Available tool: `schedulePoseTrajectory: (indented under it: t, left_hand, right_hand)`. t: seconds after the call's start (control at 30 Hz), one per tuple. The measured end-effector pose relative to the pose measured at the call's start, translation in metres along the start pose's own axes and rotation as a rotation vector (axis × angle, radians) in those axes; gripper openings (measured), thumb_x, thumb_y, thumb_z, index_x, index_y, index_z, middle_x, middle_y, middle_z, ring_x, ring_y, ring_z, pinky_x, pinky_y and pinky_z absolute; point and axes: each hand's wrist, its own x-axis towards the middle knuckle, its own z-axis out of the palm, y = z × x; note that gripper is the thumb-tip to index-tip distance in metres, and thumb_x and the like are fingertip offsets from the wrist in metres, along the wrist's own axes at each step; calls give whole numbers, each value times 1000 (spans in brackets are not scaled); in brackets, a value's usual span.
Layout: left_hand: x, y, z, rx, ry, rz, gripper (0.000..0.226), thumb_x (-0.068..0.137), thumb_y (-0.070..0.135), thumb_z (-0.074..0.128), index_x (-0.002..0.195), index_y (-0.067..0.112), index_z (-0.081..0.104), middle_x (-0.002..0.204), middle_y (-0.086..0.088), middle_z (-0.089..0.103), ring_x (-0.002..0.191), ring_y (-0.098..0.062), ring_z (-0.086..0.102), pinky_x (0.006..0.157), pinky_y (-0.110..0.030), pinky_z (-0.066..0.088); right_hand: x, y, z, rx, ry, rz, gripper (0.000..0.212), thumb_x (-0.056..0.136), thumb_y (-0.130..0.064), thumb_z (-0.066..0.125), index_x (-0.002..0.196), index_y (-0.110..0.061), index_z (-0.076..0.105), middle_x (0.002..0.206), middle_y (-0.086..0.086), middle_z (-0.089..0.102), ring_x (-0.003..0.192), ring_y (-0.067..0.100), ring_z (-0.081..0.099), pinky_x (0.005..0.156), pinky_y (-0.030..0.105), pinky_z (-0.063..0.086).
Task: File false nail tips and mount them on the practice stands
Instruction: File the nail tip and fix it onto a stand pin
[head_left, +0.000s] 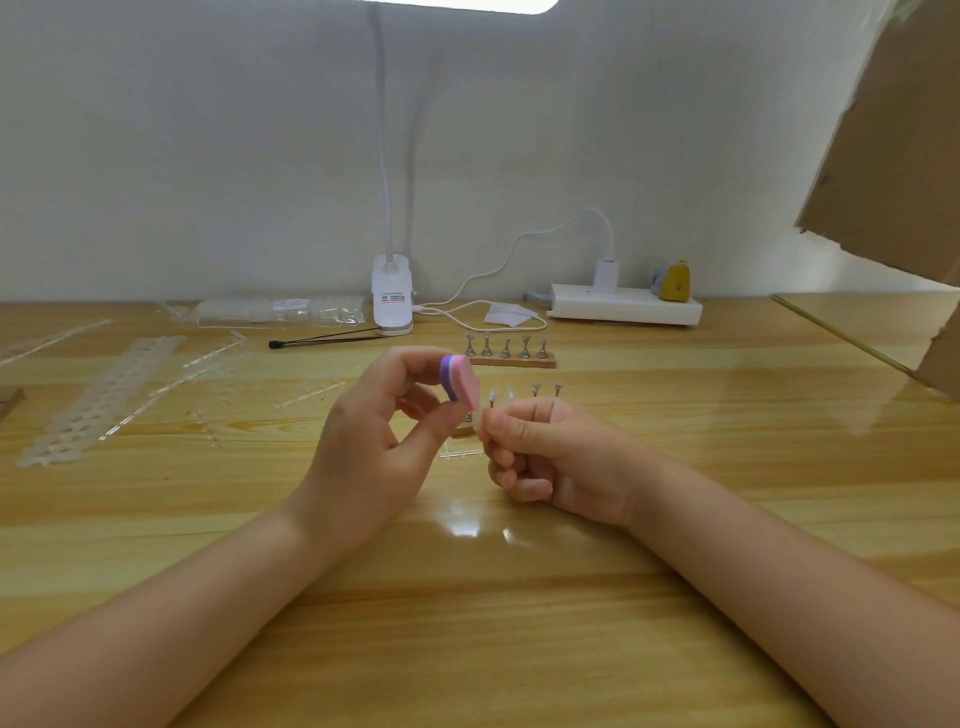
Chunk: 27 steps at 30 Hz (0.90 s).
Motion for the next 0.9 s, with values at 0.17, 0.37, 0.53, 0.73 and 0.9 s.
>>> schedulePoseTrajectory:
  t: [0.17,0.37,0.53,0.73,0.9]
  left_hand:
    - [2,0,-2,-11,41,-61,21,85,23,64,106,23,59,99,3,67,84,-20,65,74,-40,53]
    - [1,4,2,-2,37,-30,21,86,20,62,106,23,58,98,4,67,85,-19,64,76,-30,52]
    - [2,-4,-3,162,84,-97,16,91,28,63,105,30,56,93,16,63,79,-9,60,64,-21,47]
    - [6,-27,-15,1042,-221,-306,24,89,44,45,100,29,60,89,12,62,91,-16,51,79,-30,31]
    - [4,-22,-10,978,-192,-241,63,84,59,32,130,21,53,116,5,59,108,-20,54,92,-36,34]
  right_hand:
    - [1,1,1,-6,14,-11,16,79,-30,67,68,-18,70,62,-2,52,54,9,52,40,13,34]
    - [2,1,0,-42,27,23,14,79,-25,65,73,-13,68,61,0,52,52,9,51,40,14,34]
    - [3,1,1,6,77,8,19,80,-26,62,64,-20,70,60,-2,50,50,7,48,41,14,30]
    - [5,1,-2,126,151,10,18,80,-26,63,64,-19,68,61,-3,49,51,7,46,41,16,28]
    - [5,2,-1,106,150,21,11,77,-24,67,74,-14,65,61,-2,48,50,7,46,40,15,30]
